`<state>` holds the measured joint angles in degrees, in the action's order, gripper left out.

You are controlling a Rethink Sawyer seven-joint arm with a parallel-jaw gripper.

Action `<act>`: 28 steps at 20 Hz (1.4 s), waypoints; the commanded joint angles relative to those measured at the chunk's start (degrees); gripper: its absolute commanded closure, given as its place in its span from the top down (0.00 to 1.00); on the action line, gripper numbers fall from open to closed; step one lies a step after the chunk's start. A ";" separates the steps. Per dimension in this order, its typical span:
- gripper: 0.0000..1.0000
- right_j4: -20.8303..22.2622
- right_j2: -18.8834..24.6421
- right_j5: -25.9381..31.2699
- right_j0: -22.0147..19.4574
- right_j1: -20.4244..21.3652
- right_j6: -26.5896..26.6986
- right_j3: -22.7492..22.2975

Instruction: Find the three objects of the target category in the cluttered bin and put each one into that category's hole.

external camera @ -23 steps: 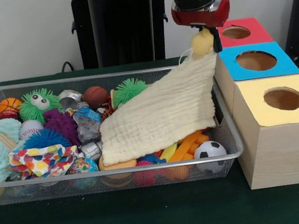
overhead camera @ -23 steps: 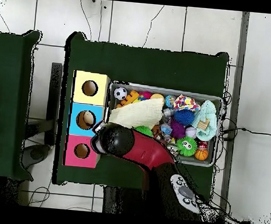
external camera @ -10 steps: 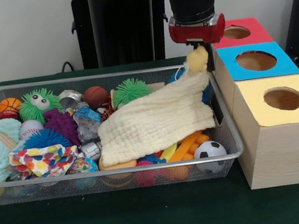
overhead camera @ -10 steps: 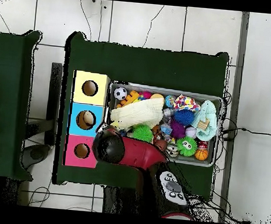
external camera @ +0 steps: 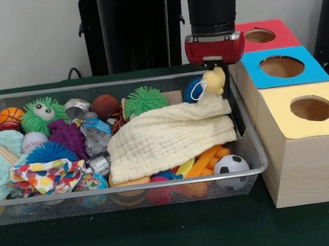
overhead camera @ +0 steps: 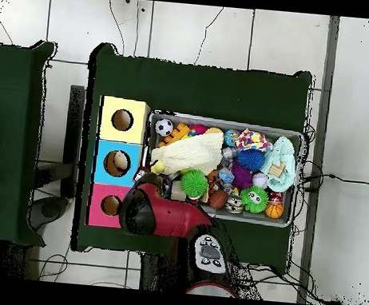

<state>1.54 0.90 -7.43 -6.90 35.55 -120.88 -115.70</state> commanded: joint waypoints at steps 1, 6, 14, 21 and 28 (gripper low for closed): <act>0.00 2.23 -3.56 -1.41 -0.54 -3.69 -3.57 4.50; 1.00 3.21 -3.44 -0.47 -0.88 -3.74 -3.01 5.07; 1.00 0.70 -1.03 4.67 -1.92 -3.98 -4.98 4.48; 1.00 0.35 -0.59 4.22 -1.96 -3.43 -5.79 3.78; 1.00 0.18 2.50 9.22 -4.23 0.07 -5.23 1.89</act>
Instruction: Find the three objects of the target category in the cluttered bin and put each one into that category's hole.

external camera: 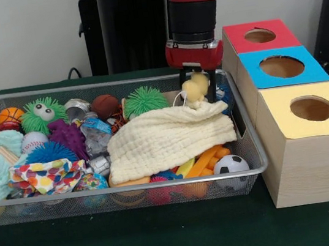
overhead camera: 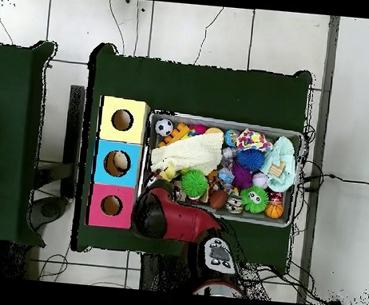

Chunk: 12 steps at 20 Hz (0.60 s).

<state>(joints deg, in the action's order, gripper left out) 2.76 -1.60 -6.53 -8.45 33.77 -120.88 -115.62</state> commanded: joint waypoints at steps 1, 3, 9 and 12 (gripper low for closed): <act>1.00 -0.89 5.35 8.29 -3.08 1.90 -5.29 1.52; 1.00 -0.81 5.85 8.46 -3.43 2.26 -5.47 1.04; 1.00 -1.79 5.46 12.55 -2.51 5.23 -5.75 0.37; 1.00 -2.08 5.47 14.31 -2.39 5.99 -5.77 0.49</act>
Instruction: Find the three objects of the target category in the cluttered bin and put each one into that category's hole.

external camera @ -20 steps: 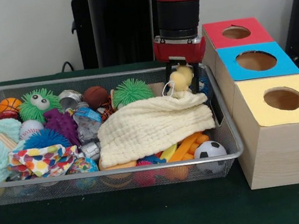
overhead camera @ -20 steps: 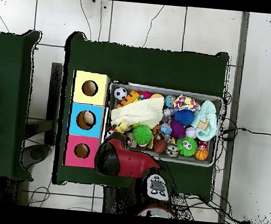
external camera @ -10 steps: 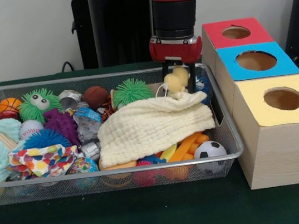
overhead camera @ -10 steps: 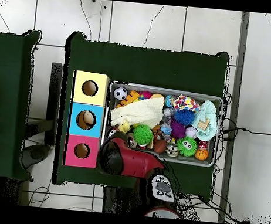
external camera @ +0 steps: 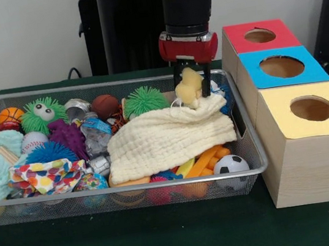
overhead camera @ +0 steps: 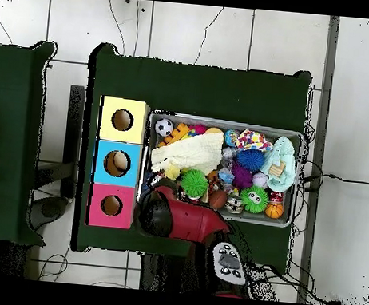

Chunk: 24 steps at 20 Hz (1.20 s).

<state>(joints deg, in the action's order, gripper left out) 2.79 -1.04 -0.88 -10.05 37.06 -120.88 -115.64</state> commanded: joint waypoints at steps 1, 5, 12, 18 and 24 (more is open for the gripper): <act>1.00 -2.12 4.88 9.12 -0.79 2.91 -5.74 0.55; 1.00 -2.09 4.24 9.63 -0.16 3.53 -6.08 0.70; 0.00 -0.93 3.57 9.04 0.38 3.91 -5.60 0.65; 0.00 -1.25 4.27 6.26 -0.08 4.13 -7.25 -0.95; 0.00 -1.27 4.74 5.58 -0.38 4.22 -7.63 -1.49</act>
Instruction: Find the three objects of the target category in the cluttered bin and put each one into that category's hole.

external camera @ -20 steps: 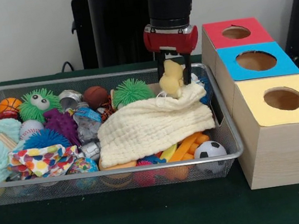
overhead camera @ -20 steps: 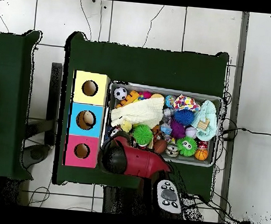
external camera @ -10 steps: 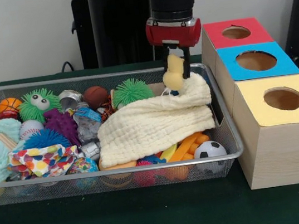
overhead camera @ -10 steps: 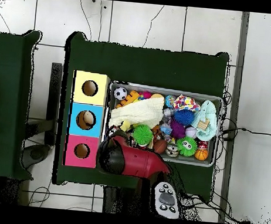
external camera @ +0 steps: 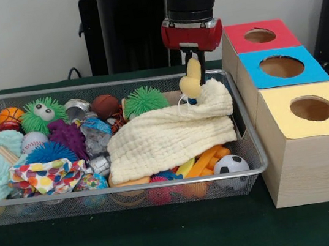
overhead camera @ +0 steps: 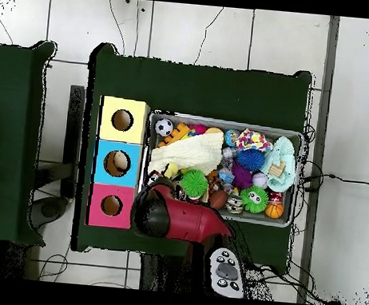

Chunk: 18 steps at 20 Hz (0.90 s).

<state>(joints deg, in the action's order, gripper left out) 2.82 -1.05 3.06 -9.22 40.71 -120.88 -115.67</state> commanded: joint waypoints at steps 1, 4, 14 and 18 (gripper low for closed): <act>0.00 -1.34 4.97 1.60 -1.36 0.58 -7.69 -1.60; 0.00 -1.76 8.47 2.29 -3.99 0.86 -7.91 -3.65; 0.00 -9.23 19.65 18.60 -12.06 8.58 -5.47 -11.32; 0.00 -10.74 20.05 20.59 -12.34 8.33 -5.45 -11.69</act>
<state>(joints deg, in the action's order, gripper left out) -3.77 11.24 17.21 -20.03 47.66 -120.88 -123.95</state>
